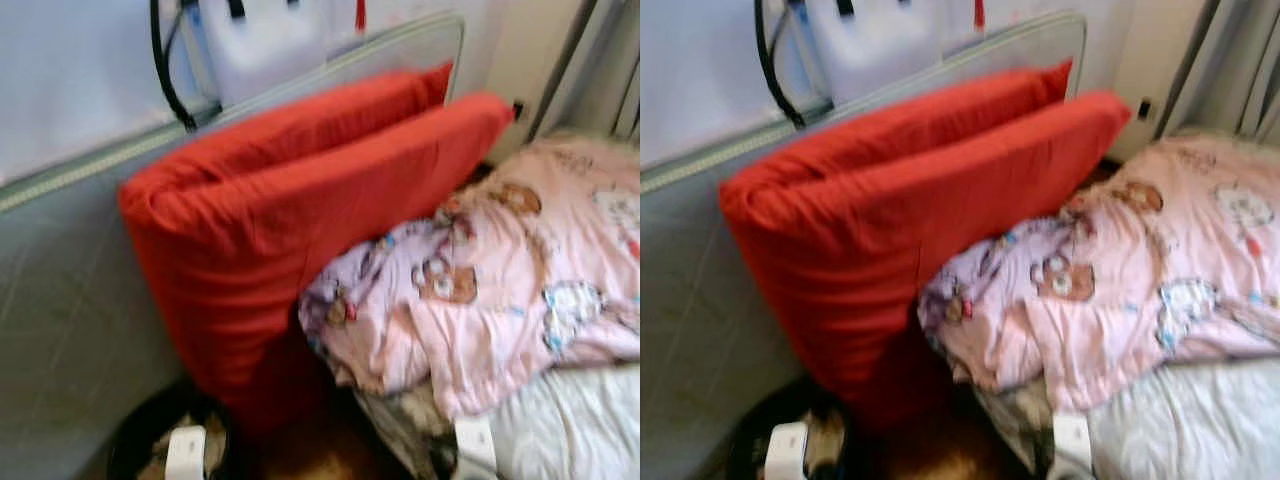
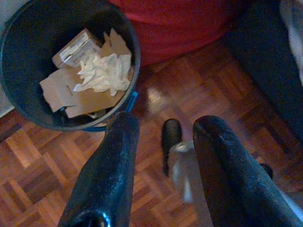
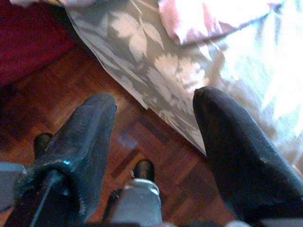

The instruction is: Clean up the room

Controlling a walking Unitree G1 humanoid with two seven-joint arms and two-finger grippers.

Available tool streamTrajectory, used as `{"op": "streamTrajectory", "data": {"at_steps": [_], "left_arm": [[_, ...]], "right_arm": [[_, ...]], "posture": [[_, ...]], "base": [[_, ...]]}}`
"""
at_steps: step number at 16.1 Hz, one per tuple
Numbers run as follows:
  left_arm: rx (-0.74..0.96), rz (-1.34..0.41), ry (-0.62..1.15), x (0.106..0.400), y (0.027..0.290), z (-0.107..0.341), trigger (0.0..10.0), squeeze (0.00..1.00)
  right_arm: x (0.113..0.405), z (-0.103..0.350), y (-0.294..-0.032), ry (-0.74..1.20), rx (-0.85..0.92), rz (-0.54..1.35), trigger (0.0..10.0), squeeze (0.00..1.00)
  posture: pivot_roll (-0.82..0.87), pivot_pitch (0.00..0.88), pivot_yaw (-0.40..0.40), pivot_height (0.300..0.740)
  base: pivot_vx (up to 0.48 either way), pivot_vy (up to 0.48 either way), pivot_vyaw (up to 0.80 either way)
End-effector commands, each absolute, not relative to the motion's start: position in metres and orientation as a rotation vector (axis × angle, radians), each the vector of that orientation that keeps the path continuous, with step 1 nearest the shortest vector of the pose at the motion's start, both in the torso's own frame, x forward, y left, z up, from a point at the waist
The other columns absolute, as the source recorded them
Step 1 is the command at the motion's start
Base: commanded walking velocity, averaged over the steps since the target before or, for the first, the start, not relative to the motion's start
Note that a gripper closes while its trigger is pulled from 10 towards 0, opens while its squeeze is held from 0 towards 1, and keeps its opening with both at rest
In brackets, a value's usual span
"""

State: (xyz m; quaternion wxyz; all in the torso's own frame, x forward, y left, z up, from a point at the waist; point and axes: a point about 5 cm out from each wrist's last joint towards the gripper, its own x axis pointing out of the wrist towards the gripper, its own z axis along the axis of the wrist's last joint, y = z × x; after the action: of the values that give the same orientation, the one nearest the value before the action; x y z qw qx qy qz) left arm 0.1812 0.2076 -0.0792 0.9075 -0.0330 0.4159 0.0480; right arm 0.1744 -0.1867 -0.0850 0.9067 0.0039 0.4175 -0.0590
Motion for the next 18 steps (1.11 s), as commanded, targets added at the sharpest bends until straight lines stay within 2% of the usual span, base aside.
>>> {"op": "streamTrajectory", "data": {"at_steps": [1, 10, 18], "left_arm": [[-0.059, 0.091, 0.867, 0.1822, 0.2077, -0.0790, 10.0, 0.00], [-0.063, 0.097, 0.868, 0.1821, 0.2062, -0.0794, 10.0, 0.00], [-0.075, 0.106, 0.876, 0.1792, 0.2071, -0.0807, 10.0, 0.00]], "right_arm": [[0.1738, -0.0853, -0.1858, 0.863, 0.017, -0.128, 10.0, 0.00], [0.1794, -0.0832, -0.1814, 0.846, 0.029, -0.126, 10.0, 0.00], [0.1754, -0.0847, -0.1875, 0.864, 0.026, -0.126, 10.0, 0.00]], "posture": [[-0.06, 0.000, 0.050, 0.740], [-0.05, 0.000, 0.044, 0.740], [-0.05, 0.000, 0.034, 0.740]], "base": [[0.000, 0.000, 0.00], [0.000, 0.000, 0.00], [0.000, 0.000, 0.00]]}}
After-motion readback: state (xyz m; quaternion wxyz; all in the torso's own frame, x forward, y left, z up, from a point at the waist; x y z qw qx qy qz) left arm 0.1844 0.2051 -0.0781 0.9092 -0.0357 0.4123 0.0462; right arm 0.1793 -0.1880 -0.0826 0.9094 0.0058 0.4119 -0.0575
